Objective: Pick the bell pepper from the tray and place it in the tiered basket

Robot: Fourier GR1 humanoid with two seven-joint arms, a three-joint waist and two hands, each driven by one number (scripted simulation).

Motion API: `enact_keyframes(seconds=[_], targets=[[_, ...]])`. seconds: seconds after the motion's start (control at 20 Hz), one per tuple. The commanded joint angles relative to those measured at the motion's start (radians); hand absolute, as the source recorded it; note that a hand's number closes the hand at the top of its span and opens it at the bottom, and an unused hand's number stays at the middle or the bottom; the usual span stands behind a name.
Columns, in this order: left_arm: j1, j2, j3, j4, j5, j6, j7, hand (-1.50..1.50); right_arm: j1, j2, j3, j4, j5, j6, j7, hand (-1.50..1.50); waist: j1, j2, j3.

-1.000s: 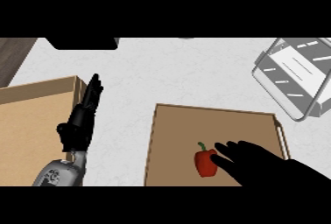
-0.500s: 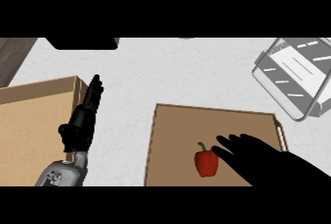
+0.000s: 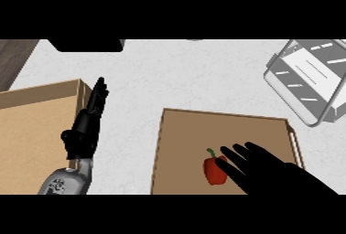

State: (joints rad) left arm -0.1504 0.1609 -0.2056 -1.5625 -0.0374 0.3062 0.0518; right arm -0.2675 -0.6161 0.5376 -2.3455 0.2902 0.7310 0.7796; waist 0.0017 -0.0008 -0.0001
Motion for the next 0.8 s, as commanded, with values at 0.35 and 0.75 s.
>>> enact_keyframes(seconds=[0.35,0.75], targets=[[0.043,-0.033,0.029,0.02,-0.012,-0.043,-0.062,0.0,0.109,0.017,-0.017,0.102,0.322,-0.026,-0.22,-1.5,-0.004,0.001,0.0],[-0.015,-0.036,0.065,-0.01,-0.041,-0.053,0.033,0.0,0.153,0.121,0.006,0.204,0.41,-0.016,-0.261,-1.5,-0.003,0.0,0.0]])
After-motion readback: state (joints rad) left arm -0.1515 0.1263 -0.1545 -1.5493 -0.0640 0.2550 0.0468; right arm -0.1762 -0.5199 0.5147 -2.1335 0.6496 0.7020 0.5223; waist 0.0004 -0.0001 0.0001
